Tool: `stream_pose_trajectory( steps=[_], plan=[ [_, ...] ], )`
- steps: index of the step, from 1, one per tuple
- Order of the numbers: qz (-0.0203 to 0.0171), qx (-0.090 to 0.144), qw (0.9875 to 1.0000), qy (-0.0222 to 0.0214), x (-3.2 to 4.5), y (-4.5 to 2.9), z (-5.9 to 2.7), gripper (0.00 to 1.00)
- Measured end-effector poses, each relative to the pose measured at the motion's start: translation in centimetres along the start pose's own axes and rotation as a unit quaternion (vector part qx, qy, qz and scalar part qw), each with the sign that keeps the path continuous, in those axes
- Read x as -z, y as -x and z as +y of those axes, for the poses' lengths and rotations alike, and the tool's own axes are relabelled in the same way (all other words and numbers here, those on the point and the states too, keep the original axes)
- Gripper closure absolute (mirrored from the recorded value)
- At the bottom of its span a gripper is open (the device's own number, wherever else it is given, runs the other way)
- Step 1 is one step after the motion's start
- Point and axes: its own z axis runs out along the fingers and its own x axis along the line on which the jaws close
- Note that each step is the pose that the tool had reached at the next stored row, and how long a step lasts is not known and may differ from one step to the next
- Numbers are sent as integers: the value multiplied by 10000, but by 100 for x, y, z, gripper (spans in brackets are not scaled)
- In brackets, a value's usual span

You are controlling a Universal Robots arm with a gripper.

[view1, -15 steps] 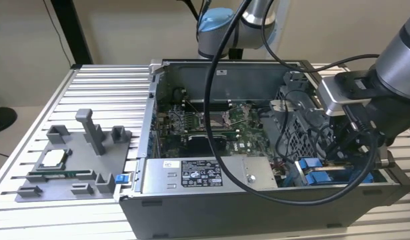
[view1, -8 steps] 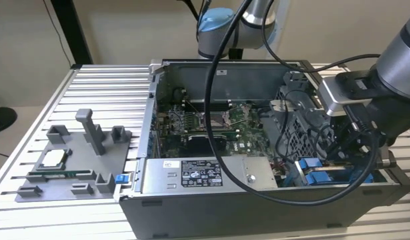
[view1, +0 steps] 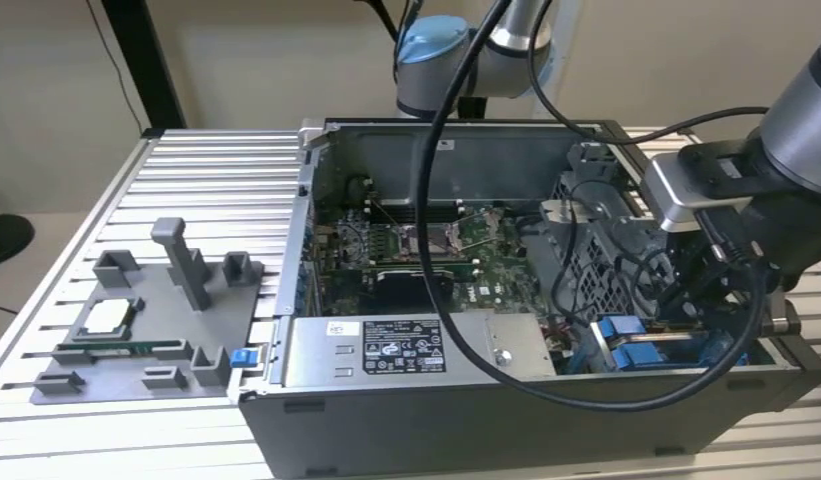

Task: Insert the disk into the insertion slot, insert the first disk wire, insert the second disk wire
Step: 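Insert the second disk wire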

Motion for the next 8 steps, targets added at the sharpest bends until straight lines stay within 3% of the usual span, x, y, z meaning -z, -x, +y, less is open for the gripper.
stream_pose_trajectory(
  steps=[8],
  plan=[
    [-2, 11, 10000, -68, -38, -7, -1, 100]
  ],
)
